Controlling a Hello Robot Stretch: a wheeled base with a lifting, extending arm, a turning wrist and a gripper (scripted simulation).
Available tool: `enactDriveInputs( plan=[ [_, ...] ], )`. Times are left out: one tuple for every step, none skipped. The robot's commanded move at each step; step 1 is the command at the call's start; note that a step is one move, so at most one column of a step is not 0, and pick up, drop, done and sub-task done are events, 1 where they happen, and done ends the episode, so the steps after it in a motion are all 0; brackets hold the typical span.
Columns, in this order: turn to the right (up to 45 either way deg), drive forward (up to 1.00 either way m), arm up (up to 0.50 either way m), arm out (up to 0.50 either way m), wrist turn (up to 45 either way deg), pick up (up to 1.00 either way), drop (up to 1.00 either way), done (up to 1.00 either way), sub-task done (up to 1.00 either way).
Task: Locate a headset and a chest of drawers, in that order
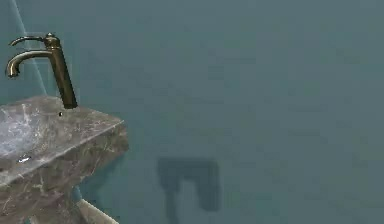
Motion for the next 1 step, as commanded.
enactDriveInputs(
  plan=[
    [-45.0, 0.0, 0.0, 0.0, 0.0, 0.0, 0.0, 0.0, 0.0]
  ],
)
